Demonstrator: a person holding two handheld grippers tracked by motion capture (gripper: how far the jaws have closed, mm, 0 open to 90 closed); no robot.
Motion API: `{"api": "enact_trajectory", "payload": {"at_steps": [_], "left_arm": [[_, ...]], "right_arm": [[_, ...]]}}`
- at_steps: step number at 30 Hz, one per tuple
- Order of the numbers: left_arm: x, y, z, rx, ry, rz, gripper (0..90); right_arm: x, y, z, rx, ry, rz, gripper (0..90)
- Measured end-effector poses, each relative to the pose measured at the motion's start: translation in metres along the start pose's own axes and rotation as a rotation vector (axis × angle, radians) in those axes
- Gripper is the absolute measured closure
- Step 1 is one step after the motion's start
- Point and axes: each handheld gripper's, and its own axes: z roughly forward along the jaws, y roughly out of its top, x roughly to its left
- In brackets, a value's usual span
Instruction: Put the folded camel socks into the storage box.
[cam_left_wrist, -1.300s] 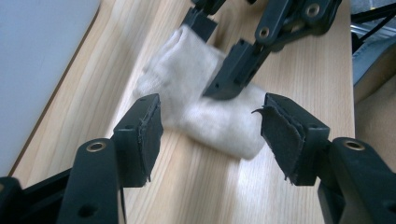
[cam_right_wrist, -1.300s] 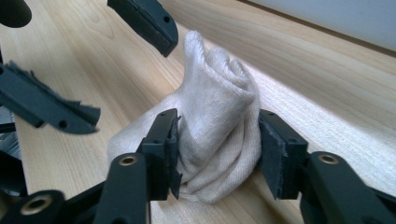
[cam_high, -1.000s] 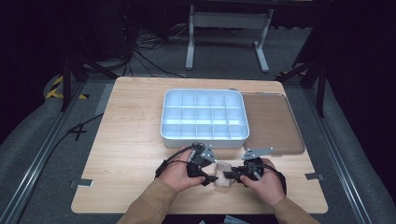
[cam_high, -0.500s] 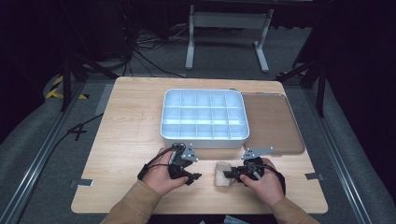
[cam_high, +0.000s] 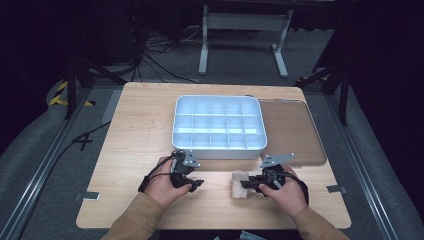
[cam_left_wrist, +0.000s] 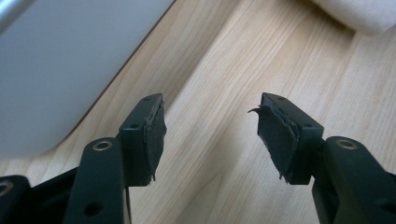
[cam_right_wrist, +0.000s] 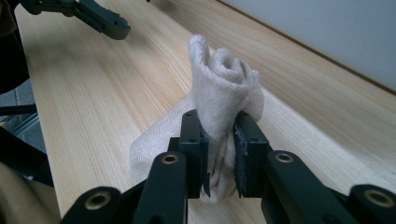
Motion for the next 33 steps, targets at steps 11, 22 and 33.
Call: {"api": "enact_trajectory", "payload": {"at_steps": [11,22,33], "left_arm": [[0.001,-0.006,-0.003,-0.022,0.026,-0.044,42.0],[0.007,-0.011,-0.011,-0.028,0.059,-0.108,44.4],[0.007,-0.014,-0.011,-0.024,0.092,-0.103,44.4]], "right_arm": [[-0.004,0.015,-0.018,-0.014,-0.008,-0.014,76.1],[-0.008,0.033,-0.036,-0.017,-0.047,-0.033,76.1],[-0.016,0.057,-0.053,-0.008,-0.082,-0.043,76.0]]}}
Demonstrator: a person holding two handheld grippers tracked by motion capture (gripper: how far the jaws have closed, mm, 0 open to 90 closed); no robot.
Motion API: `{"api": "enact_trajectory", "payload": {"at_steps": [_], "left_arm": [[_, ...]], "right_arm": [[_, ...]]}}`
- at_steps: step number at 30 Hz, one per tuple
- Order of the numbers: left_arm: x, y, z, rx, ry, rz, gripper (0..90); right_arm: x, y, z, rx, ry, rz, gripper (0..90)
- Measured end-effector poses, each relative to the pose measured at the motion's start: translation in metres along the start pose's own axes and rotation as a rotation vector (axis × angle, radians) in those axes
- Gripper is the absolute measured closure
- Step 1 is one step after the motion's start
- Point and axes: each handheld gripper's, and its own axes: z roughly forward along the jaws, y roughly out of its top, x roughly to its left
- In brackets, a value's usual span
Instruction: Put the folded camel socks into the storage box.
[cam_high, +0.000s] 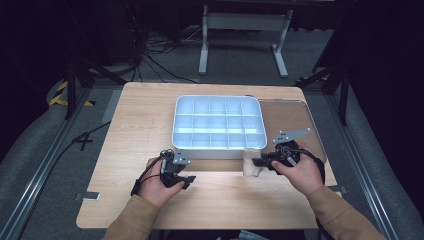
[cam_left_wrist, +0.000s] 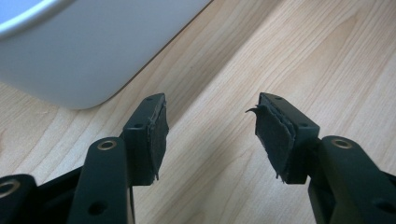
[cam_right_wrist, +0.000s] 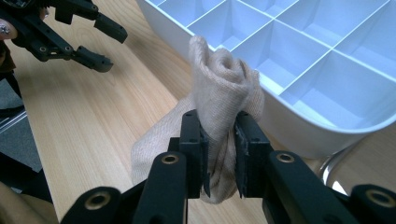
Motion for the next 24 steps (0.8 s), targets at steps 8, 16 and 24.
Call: {"api": "enact_trajectory", "payload": {"at_steps": [8,16,24], "left_arm": [[0.0,-0.001,0.0,-0.011,0.015,-0.007,44.4],[0.002,-0.003,-0.002,-0.009,0.014,-0.004,44.3],[0.0,-0.003,-0.002,-0.011,0.016,-0.007,44.3]], "right_arm": [[-0.011,0.01,-0.004,0.017,-0.003,0.004,75.9],[-0.022,0.024,-0.013,0.019,-0.025,-0.008,75.8],[-0.036,0.032,-0.017,0.034,-0.041,-0.03,75.7]]}}
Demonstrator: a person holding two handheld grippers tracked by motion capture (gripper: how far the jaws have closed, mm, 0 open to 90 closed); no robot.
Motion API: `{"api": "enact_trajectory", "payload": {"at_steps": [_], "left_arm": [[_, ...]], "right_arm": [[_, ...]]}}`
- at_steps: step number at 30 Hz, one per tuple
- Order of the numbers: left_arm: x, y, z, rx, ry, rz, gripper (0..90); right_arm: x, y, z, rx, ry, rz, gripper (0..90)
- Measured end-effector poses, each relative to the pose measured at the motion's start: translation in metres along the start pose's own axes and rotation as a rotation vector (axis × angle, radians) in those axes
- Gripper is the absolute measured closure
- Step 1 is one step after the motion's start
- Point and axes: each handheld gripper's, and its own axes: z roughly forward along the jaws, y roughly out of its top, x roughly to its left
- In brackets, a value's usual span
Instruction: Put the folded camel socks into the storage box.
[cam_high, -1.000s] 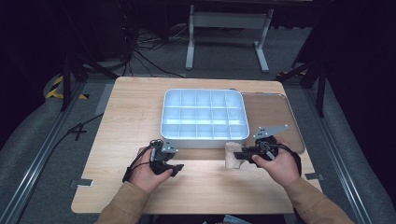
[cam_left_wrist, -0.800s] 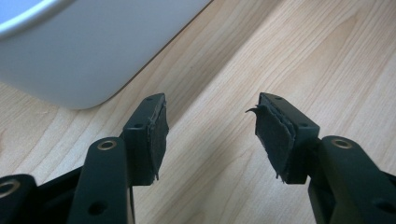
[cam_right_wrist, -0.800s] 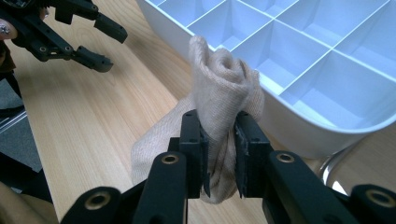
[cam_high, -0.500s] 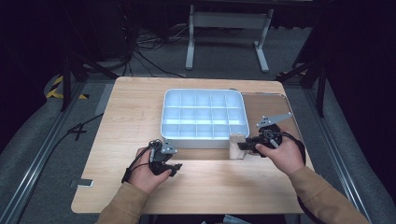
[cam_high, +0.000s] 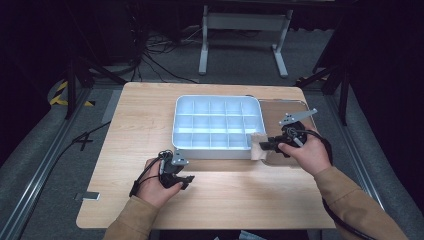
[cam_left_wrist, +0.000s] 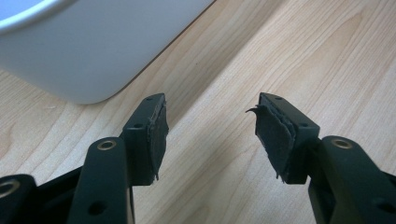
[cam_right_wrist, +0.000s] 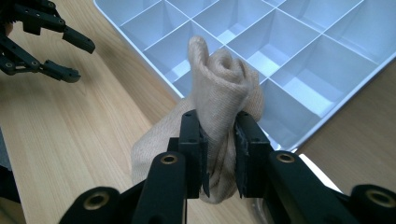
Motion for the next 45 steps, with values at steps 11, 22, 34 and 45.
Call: {"api": "enact_trajectory", "payload": {"at_steps": [11,22,34,45], "left_arm": [[-0.001,0.002,0.002,-0.003,-0.008,0.021,43.9],[-0.003,-0.002,-0.002,-0.012,-0.013,0.019,43.7],[0.001,-0.02,-0.013,-0.013,0.023,-0.021,43.7],[0.001,-0.029,-0.021,-0.013,0.025,-0.042,43.1]], "right_arm": [[-0.015,0.018,-0.003,0.056,-0.036,-0.052,75.4],[-0.02,0.044,0.001,0.131,-0.084,-0.152,75.2],[-0.027,0.058,0.025,0.22,-0.124,-0.191,75.2],[-0.029,0.064,0.046,0.312,-0.167,-0.231,75.1]]}}
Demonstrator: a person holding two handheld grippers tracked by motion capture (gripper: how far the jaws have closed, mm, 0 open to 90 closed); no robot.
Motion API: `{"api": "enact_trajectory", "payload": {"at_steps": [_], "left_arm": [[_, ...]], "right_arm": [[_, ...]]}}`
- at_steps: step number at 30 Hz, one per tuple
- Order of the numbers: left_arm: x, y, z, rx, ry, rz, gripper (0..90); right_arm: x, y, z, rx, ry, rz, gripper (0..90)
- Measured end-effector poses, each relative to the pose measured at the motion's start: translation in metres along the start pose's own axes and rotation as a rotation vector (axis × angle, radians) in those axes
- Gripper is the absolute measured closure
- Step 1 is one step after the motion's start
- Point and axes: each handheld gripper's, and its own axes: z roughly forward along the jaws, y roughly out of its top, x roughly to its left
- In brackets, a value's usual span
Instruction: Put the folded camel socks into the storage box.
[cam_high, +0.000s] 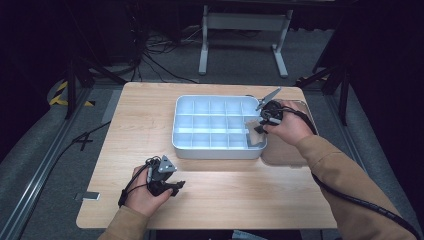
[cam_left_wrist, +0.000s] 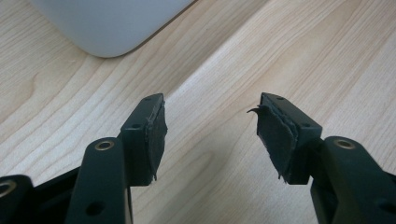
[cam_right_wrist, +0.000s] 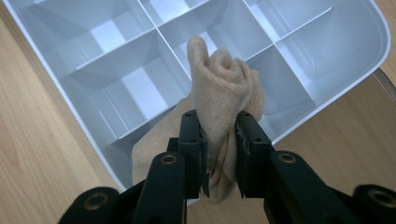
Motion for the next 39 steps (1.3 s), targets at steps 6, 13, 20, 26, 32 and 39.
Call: {"api": "enact_trajectory", "payload": {"at_steps": [6,13,20,26,32,39], "left_arm": [[0.0,-0.002,0.0,-0.002,-0.001,-0.016,42.9],[0.001,0.0,0.002,-0.003,-0.008,-0.006,42.7],[0.001,0.002,0.003,0.0,-0.009,0.007,42.6],[0.0,0.003,0.005,0.001,-0.016,0.002,42.6],[0.001,0.003,0.005,0.007,-0.017,0.006,42.5],[0.0,0.003,0.006,0.015,-0.025,0.0,42.5]], "right_arm": [[0.002,0.005,0.014,0.086,-0.008,-0.008,74.7],[0.008,0.007,0.028,0.151,0.008,-0.031,74.3],[0.009,0.005,0.038,0.201,0.037,-0.007,74.0],[0.009,0.0,0.053,0.244,0.063,0.006,74.0],[0.009,-0.004,0.067,0.266,0.062,0.01,74.0],[0.008,-0.004,0.074,0.28,0.068,0.015,73.7]]}}
